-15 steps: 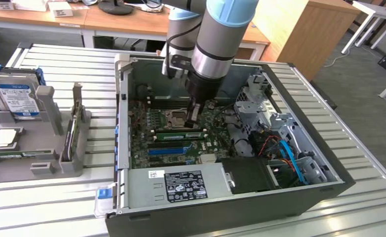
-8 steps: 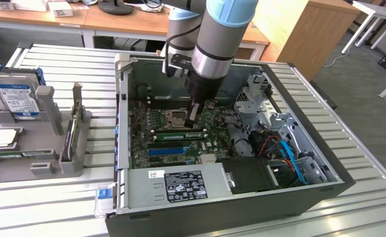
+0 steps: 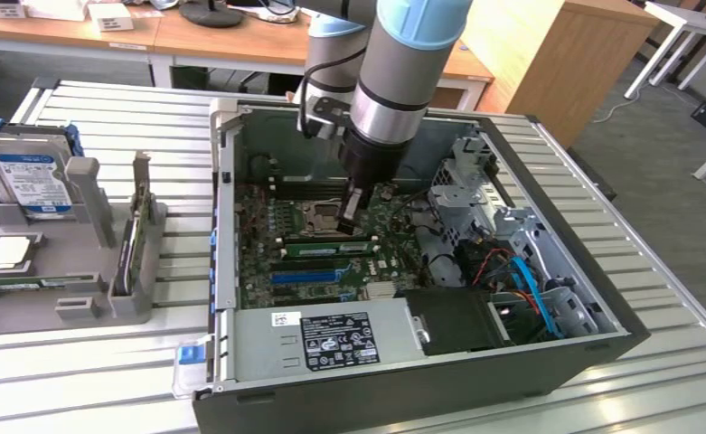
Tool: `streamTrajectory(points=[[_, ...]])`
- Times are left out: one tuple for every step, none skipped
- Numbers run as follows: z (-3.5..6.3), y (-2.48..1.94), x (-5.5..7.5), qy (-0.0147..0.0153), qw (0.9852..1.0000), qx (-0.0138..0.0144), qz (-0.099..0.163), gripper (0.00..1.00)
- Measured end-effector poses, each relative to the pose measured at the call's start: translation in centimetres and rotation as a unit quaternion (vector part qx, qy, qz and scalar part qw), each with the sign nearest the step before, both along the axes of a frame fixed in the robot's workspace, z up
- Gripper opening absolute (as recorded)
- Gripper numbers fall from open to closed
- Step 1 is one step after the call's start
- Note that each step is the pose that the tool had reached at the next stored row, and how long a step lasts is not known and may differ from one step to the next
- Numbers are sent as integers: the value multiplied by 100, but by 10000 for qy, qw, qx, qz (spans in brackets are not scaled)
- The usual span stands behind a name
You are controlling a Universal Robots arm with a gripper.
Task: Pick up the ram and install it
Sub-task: 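Press down the ram until it locks into place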
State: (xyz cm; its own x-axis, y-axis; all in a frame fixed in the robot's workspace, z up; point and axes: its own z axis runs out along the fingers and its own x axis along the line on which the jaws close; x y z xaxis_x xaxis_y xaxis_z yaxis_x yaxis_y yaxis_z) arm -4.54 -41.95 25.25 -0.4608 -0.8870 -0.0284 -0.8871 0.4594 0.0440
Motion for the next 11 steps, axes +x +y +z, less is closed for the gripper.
streamTrajectory(points=[[0,0,0,0,10000,0,-39,11],[0,0,0,0,10000,-1,-87,11],[0,0,0,0,9999,-2,-139,11],[0,0,0,0,9998,-3,-190,11],[0,0,0,0,9997,-4,-238,11],[-1,0,0,0,9996,-4,-284,11],[-1,0,0,0,9995,-5,-327,11],[-1,0,0,0,9993,-6,-369,11],[-1,0,0,0,9991,-6,-414,11],[-1,0,0,0,9989,-6,-459,11],[-1,0,0,0,9987,-6,-511,11]])
